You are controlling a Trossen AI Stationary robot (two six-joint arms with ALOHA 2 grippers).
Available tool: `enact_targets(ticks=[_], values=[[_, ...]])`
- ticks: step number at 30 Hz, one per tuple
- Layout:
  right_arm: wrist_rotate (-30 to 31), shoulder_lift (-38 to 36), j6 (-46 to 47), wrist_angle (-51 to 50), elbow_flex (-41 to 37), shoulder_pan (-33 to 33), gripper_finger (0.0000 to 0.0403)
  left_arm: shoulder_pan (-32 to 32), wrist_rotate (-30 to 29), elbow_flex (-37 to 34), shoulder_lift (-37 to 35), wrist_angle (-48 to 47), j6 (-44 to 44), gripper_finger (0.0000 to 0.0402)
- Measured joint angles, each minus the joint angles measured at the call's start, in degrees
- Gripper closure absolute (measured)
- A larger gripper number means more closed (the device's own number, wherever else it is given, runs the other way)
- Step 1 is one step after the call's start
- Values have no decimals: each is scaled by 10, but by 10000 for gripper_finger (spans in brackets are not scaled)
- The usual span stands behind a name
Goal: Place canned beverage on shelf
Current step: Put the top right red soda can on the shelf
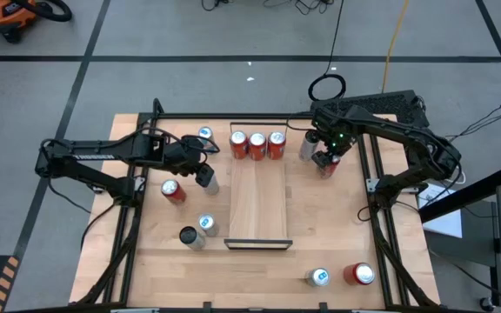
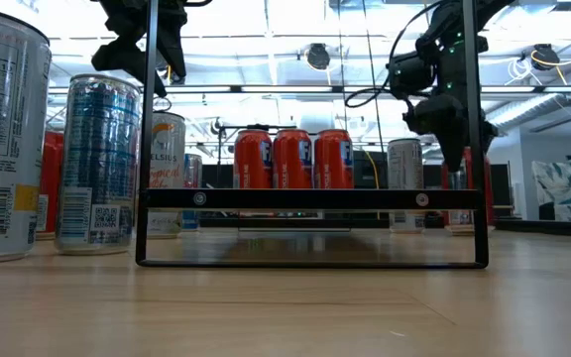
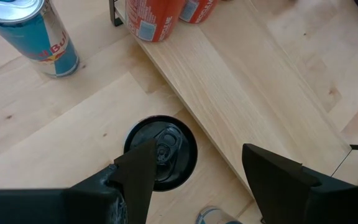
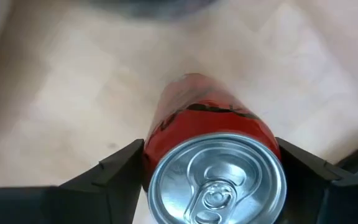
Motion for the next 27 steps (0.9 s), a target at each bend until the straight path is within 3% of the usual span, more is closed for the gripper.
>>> enact_targets(ticks=[16,27], values=[[-89,-174,185,8,0,69,136,0,-11,0,0,41,0,159],[-118,-233,319,109,0,166,136,-2,-1,0,0,123,3,159]])
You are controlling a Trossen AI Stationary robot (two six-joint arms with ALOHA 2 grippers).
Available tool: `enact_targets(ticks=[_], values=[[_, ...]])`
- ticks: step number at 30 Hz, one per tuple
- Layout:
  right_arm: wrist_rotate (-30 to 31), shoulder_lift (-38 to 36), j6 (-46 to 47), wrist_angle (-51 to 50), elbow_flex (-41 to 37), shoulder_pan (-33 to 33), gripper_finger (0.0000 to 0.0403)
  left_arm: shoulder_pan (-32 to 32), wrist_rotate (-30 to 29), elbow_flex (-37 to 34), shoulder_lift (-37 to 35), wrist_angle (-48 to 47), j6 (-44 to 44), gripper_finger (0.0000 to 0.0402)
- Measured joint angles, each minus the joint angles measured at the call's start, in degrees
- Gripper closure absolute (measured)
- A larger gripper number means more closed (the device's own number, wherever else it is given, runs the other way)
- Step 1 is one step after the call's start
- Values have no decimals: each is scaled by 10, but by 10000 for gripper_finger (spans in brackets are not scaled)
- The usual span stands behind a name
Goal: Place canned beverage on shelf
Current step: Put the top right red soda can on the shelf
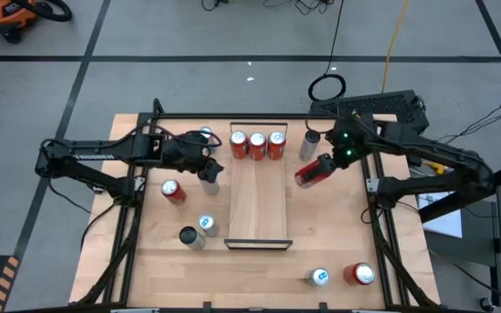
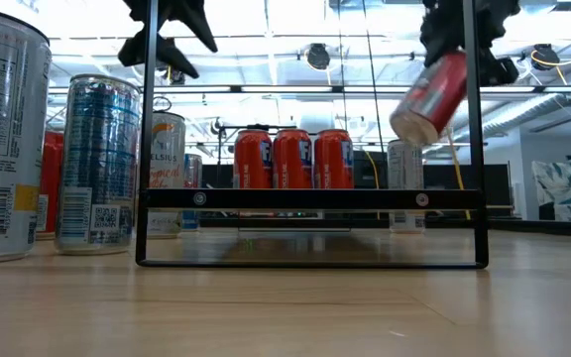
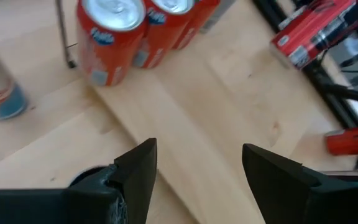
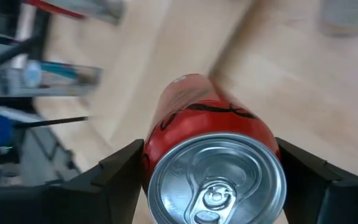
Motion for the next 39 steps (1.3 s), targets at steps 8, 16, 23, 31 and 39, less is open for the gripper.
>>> enact_targets(ticks=[8,16,23,31,39], values=[[10,-4,69,105,0,66,136,-32,-18,47,0,14,73,159],[67,0,113,181,1,105,136,-71,-77,105,0,40,196,159],[81,21,145,240,1,125,136,-95,-99,106,12,139,297,159],[102,43,197,293,1,151,136,-126,-95,106,66,241,413,132],[137,45,230,304,1,154,136,-137,-107,106,108,252,407,22]])
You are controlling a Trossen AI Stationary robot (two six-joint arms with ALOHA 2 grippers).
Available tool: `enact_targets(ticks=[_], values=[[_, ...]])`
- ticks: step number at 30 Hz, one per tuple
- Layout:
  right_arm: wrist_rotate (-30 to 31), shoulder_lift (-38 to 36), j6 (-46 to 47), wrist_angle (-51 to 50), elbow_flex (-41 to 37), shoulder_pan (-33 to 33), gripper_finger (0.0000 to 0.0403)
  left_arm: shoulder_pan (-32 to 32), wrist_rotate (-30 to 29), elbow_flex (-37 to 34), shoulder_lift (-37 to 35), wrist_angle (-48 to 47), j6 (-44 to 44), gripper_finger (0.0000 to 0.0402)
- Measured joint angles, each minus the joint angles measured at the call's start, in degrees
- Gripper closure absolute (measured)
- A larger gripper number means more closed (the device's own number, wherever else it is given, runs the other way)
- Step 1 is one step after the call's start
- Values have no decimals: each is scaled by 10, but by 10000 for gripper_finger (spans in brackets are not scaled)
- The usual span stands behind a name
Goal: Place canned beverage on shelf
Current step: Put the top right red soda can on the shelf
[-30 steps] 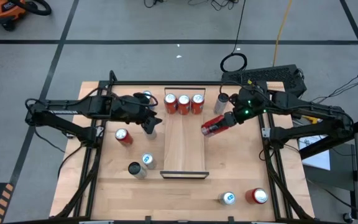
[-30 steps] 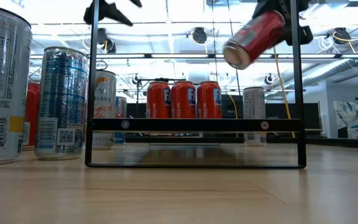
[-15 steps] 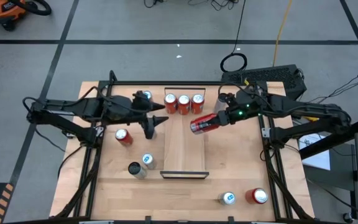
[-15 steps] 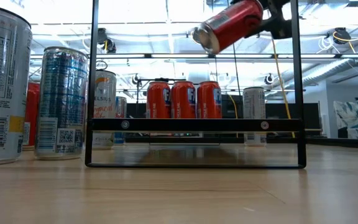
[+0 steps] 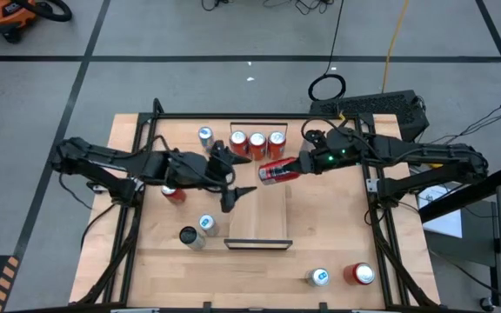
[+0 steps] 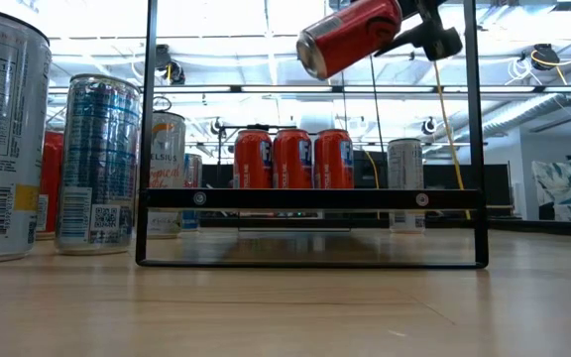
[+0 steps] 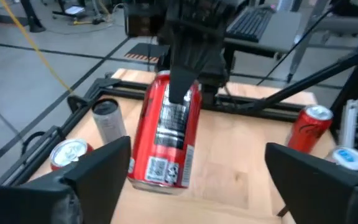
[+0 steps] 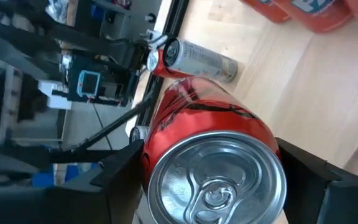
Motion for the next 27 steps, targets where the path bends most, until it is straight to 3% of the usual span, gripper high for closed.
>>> enact_targets(ticks=[10,27], values=[[3,0,21,2,0,9,136,0,-15,0,47,0,27,9],[4,1,30,2,0,17,135,1,-62,0,115,13,1,9]])
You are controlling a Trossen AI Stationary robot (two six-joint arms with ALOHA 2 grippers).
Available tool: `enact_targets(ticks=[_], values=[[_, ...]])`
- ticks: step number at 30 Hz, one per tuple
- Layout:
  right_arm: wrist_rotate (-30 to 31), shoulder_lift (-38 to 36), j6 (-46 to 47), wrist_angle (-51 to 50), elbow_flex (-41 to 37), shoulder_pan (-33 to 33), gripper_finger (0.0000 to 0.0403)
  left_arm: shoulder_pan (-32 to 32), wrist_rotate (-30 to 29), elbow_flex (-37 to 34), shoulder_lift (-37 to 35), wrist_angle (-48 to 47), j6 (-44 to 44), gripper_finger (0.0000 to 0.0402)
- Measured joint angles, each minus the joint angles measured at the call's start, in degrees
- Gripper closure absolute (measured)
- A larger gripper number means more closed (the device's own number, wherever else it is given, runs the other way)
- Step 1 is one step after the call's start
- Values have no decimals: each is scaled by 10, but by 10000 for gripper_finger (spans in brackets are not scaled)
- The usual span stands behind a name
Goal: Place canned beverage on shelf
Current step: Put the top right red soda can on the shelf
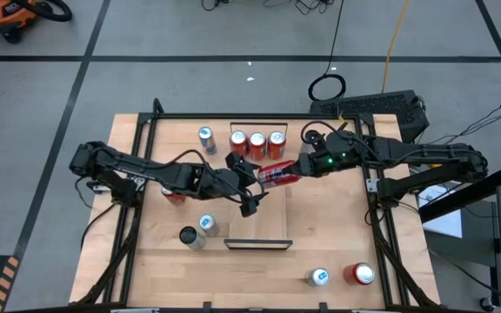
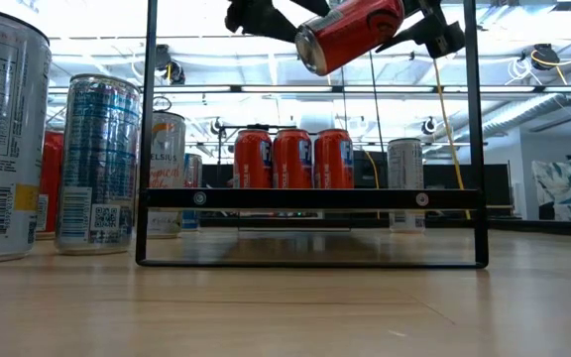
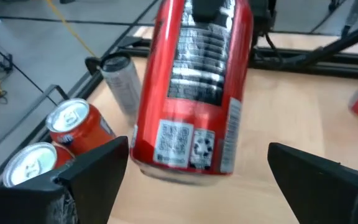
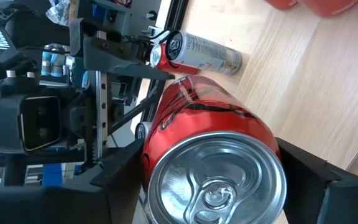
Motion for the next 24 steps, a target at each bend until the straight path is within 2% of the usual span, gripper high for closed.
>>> enact_targets(ticks=[5,11,19,24], values=[[4,0,-6,0,0,0,135,6,2,0,1,36,8,9],[16,0,-6,-1,0,0,135,20,25,0,16,32,48,12],[26,0,-11,-2,0,0,135,28,33,0,35,44,57,58],[27,1,-14,-4,0,0,135,31,34,0,43,45,57,68]])
